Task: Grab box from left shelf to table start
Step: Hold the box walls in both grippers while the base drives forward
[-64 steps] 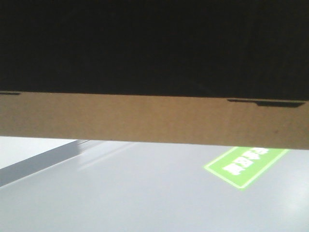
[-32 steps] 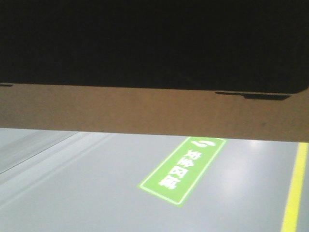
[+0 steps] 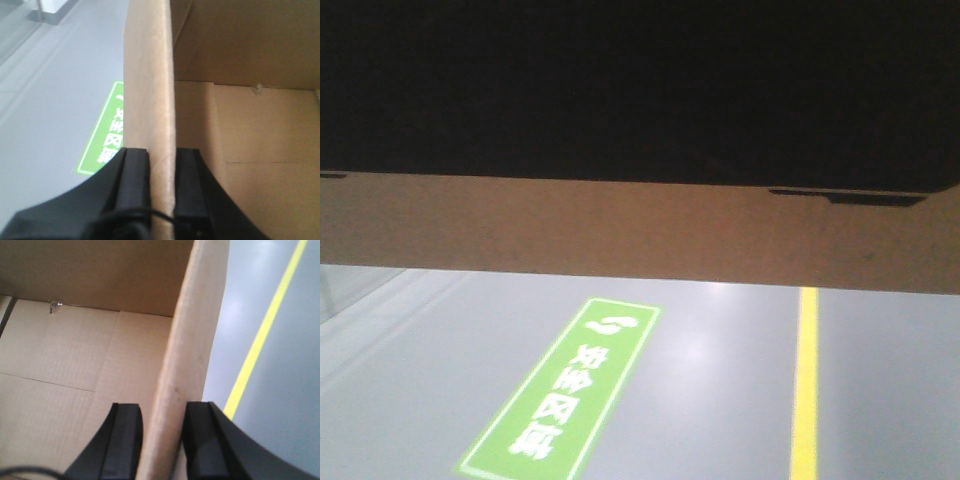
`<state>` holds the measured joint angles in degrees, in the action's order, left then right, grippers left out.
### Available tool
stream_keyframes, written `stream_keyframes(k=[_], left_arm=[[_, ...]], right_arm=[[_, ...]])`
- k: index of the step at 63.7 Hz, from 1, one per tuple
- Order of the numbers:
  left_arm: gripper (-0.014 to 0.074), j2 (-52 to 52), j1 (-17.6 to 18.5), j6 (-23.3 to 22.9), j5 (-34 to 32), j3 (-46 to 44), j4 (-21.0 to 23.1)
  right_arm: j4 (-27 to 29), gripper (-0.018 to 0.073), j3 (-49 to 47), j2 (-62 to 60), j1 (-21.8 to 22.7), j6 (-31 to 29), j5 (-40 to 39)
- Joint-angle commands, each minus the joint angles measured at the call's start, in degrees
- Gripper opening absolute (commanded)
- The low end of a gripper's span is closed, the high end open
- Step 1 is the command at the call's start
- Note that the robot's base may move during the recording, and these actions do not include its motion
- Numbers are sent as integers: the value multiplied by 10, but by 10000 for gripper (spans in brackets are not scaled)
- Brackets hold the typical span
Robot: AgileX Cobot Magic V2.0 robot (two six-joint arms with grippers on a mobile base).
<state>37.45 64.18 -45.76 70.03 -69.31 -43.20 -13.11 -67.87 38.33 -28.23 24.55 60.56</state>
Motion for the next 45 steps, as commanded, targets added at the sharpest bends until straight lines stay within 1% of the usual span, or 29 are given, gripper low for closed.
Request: stream_keyframes(k=[1,45], left_arm=[[-94,-11,5,-9,-86,-25,-65],[-94,-11,5,-9,-86,-25,-71]], right_arm=[[-55,57,-18,-3,5,-8,-44],[-55,57,-18,-3,5,-8,-44]])
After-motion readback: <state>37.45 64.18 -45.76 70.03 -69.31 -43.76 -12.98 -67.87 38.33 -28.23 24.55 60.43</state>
